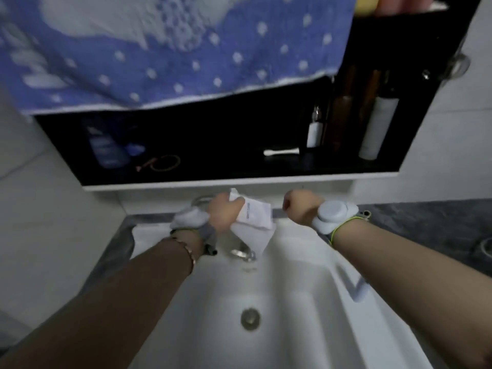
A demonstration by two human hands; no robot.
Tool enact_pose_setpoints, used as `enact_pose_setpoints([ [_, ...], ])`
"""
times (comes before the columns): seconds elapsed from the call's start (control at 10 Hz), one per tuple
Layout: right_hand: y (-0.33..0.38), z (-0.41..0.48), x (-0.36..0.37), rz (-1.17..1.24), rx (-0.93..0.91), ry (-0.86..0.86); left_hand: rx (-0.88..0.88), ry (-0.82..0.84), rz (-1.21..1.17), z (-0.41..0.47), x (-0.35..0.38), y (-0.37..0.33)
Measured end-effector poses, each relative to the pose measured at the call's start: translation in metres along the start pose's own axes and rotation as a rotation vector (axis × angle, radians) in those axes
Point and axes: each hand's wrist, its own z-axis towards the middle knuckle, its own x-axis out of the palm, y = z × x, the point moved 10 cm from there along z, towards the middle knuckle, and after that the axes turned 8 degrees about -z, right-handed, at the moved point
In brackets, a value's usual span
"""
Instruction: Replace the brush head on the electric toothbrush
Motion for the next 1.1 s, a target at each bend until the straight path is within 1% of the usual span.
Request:
enact_pose_setpoints([
  [0.2, 0.034, 0.013, -0.081, 0.002, -0.016, -0.163, 0.162, -0.119, -0.195, 0.036, -0.082, -0.073],
  [0.3, 0.039, 0.020, -0.086, -0.016, -0.012, -0.164, 0.116, -0.173, -0.313, 0.056, -0.092, -0.081],
  [0.4, 0.038, 0.022, -0.082, -0.039, 0.010, -0.157, 0.069, -0.158, -0.273, 0.063, -0.084, -0.072],
  [0.5, 0.036, 0.024, -0.075, -0.047, 0.012, -0.154, -0.005, -0.199, -0.011, 0.069, -0.080, -0.065],
  [0.6, 0.033, 0.023, -0.069, -0.045, 0.014, -0.128, -0.090, -0.262, 0.199, 0.065, -0.080, -0.067],
  [0.7, 0.035, 0.022, -0.064, -0.024, -0.009, -0.131, 0.150, -0.380, 0.549, 0.049, -0.085, -0.093],
  [0.8, 0.036, 0.021, -0.053, -0.014, -0.011, -0.104, 0.533, -0.225, 0.564, 0.013, -0.042, -0.117],
  [0.9, 0.039, 0.019, -0.052, -0.002, -0.024, -0.109, 0.490, 0.022, 0.742, 0.011, 0.001, -0.090],
  [1.0, 0.051, 0.005, -0.080, 0.088, -0.118, -0.192, 0.255, 0.278, 0.880, 0.025, 0.030, -0.033],
  [1.1, 0.053, -0.020, -0.142, 0.261, -0.210, -0.419, 0.152, 0.309, 0.864, 0.023, 0.033, -0.018],
])
